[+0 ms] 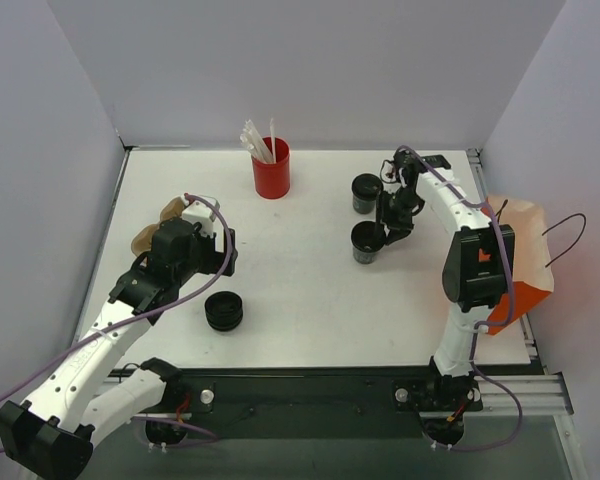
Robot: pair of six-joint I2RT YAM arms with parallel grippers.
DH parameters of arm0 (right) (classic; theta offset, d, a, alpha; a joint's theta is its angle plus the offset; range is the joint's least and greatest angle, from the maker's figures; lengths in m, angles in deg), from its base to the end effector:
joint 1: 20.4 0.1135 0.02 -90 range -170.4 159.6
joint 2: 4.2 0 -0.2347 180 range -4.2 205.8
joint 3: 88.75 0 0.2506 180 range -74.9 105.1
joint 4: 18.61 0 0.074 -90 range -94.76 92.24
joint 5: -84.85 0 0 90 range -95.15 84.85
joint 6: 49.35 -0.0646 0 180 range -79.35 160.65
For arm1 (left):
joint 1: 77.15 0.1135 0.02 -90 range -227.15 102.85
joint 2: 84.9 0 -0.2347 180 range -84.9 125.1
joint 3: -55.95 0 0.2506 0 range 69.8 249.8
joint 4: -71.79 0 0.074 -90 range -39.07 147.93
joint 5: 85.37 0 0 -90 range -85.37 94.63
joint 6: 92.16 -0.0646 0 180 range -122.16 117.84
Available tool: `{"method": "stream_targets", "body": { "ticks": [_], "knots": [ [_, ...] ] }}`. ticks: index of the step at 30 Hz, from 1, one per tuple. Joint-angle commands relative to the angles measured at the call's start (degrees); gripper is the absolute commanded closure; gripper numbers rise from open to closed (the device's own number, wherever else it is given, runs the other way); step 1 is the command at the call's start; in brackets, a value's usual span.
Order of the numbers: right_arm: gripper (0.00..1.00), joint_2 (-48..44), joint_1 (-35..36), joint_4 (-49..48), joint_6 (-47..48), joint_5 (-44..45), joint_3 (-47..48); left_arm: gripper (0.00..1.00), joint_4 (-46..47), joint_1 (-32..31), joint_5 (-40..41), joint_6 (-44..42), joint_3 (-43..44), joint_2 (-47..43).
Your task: Pack the takeout coffee
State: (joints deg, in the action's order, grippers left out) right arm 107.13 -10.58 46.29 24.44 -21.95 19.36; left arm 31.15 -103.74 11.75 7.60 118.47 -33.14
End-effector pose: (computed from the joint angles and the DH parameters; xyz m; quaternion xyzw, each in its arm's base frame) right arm 0.3971 0.0877 0.1920 0.0265 0.9713 0.1820 0.1506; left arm 0.2188 -0.1006 0.2758 0.0956 0.8591 -0.1049 0.4918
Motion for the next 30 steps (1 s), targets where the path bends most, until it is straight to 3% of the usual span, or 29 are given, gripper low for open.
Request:
{"method": "stream_targets", "body": {
  "ticks": [1,10,16,17,22,30],
  "knots": [
    [0.64,-2.86,-1.65,3.09,-1.46,-0.95,2.95,0.03,1.74,-0.31,0.71,-1.06,0.03,-0.18],
    [0.59,-16.22,-2.18,4.59,-1.2,1.05,6.99,0.03,1.91,-0.39,3.87,0.7,-0.32,-2.11],
    [0.51,-27.56,-2.79,12.84,3.81,19.23,12.35,0.03,1.56,-0.48,4.58,1.23,-0.33,-2.2],
    [0.46,-29.57,-3.49,13.72,4.42,21.17,12.88,0.03,1.3,-0.48,4.49,1.14,0.02,-2.02],
    [0.36,-32.49,-9.64,17.94,7.94,26.64,14.64,0.03,1.82,-0.66,3.52,0.44,-0.32,-2.72],
    [0.26,-31.88,-18.7,18.13,11.11,24.36,11.04,0.03,2.61,-0.75,2.12,0.08,-0.76,-3.52]
  ]
}}
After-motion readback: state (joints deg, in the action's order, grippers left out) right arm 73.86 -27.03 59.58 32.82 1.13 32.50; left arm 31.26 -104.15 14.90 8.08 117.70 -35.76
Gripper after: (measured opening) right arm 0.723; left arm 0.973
